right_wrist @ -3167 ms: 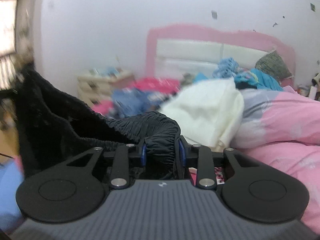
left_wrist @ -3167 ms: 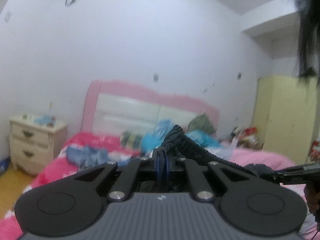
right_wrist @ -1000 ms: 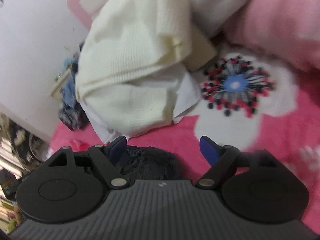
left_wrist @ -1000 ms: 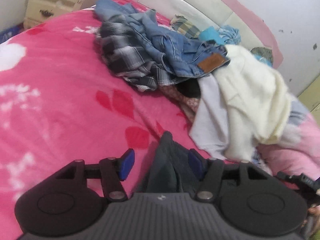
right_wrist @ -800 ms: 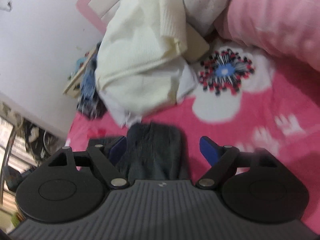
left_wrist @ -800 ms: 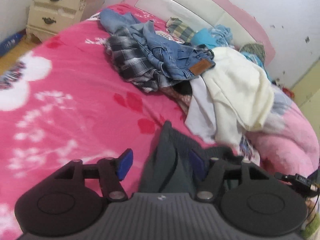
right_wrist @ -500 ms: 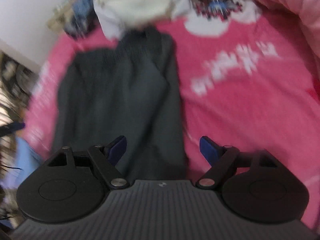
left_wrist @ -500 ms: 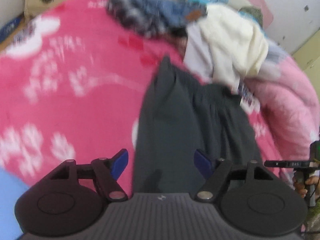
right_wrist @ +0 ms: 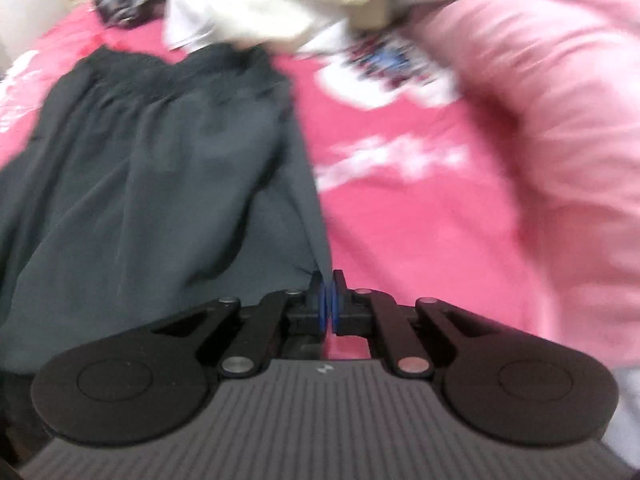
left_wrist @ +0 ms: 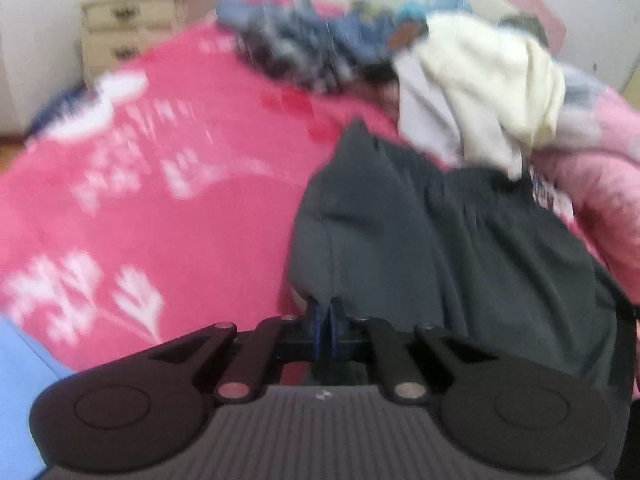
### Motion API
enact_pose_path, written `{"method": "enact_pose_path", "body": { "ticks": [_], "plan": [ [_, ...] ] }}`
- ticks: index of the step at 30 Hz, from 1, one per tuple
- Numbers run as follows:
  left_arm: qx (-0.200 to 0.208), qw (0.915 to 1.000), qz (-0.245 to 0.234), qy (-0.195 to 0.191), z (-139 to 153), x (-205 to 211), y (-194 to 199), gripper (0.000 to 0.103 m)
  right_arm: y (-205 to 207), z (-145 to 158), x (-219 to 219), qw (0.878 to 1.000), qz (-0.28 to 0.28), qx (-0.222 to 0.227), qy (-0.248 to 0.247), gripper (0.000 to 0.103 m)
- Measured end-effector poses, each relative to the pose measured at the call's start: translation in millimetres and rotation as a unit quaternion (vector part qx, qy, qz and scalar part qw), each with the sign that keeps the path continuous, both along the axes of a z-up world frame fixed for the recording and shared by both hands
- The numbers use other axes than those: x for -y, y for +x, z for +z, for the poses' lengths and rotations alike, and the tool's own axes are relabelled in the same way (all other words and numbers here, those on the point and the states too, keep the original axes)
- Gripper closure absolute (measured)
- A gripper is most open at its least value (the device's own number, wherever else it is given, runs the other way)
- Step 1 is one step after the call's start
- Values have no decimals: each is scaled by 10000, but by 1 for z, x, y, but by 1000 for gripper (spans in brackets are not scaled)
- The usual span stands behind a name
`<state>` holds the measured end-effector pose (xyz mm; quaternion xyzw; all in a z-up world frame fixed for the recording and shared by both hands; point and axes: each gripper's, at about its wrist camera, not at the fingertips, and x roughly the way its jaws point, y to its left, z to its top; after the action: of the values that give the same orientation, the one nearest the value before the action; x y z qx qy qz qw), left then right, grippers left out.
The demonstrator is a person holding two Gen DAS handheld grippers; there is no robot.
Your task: Fold clothes
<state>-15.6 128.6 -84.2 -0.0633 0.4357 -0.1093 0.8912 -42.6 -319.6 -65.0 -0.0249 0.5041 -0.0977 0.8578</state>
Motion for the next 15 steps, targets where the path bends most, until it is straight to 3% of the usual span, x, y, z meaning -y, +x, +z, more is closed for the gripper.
{"method": "enact_pose_path", "body": {
  "ticks": [2, 7, 9, 11, 13, 15],
  "plan": [
    [30, 9998, 60, 190, 2, -7, 5, 97, 3, -8, 13, 9998, -165, -83, -45, 102],
    [-670, 9944, 239, 782, -29, -22, 22, 91, 15, -52, 29, 9974, -393, -487, -345, 94],
    [-634, 9941, 358, 807, -26, -31, 22, 83, 16, -51, 29, 9966, -339, -494, -566, 79],
    [-440, 9937, 548, 872, -15, -42, 21, 78, 10, -40, 25, 9927, -205, -383, -1128, 48],
    [-255, 9919, 742, 1003, -5, -48, 24, 78, 2, -28, 23, 9880, -85, -259, -1522, 39],
    [-66, 9893, 903, 1145, 5, -52, 29, 78, -1, -14, 23, 9850, 13, -166, -1718, 37]
  ]
}}
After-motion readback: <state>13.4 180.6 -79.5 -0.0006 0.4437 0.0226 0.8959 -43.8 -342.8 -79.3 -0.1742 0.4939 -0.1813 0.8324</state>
